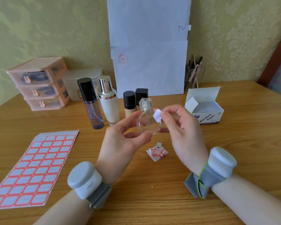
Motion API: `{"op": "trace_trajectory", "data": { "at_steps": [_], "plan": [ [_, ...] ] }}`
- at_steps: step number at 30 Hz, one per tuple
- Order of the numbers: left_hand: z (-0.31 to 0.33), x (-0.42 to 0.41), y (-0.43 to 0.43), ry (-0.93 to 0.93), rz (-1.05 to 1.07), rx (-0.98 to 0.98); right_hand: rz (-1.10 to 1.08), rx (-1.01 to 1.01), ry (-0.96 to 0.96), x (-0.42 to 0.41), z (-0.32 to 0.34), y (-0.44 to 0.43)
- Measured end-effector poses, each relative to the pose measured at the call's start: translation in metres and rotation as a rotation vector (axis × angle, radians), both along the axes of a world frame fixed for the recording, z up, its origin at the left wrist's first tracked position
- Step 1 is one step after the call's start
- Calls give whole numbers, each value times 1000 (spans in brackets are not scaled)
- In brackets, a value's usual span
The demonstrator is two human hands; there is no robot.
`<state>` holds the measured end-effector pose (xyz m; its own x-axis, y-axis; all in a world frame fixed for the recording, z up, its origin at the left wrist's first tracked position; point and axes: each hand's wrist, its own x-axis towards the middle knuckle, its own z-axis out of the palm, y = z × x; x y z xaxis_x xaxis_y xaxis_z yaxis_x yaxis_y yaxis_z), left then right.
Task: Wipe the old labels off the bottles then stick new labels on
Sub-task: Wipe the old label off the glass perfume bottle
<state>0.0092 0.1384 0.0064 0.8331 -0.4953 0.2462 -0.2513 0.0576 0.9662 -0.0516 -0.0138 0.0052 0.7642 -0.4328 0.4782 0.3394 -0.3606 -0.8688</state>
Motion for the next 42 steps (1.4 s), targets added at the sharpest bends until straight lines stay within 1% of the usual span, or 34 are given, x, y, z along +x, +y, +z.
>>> {"op": "trace_trajectory", "data": {
  "at_steps": [3,6,9,11,13,16,19,24,26,29,34,42],
  "plan": [
    [-1,0,1,6,-11,-12,24,46,-10,1,0,-1],
    [-3,3,1,26,-21,-29,61,148,-23,2,3,-4],
    [-1,5,3,44,-8,-54,0,122,16,1,10,-14],
    [-1,6,3,56,21,-76,-115,15,63,-2,16,-26],
    [-1,8,5,83,54,-105,-181,-174,140,-8,22,-35],
    [-1,11,4,92,70,-123,-60,-428,288,-16,17,-34],
    [-1,11,4,88,79,-126,-8,-672,398,-18,4,-23],
    [0,10,4,93,77,-120,40,-895,517,-13,-5,-15],
    [0,9,4,85,71,-102,65,-938,560,-13,-8,-14],
    [0,9,3,77,62,-77,64,-933,574,-12,-9,-17],
    [2,7,4,61,50,-61,101,-816,583,-13,-8,-21],
    [0,6,3,67,33,-55,-7,-481,419,-16,7,-41]
  ]
}}
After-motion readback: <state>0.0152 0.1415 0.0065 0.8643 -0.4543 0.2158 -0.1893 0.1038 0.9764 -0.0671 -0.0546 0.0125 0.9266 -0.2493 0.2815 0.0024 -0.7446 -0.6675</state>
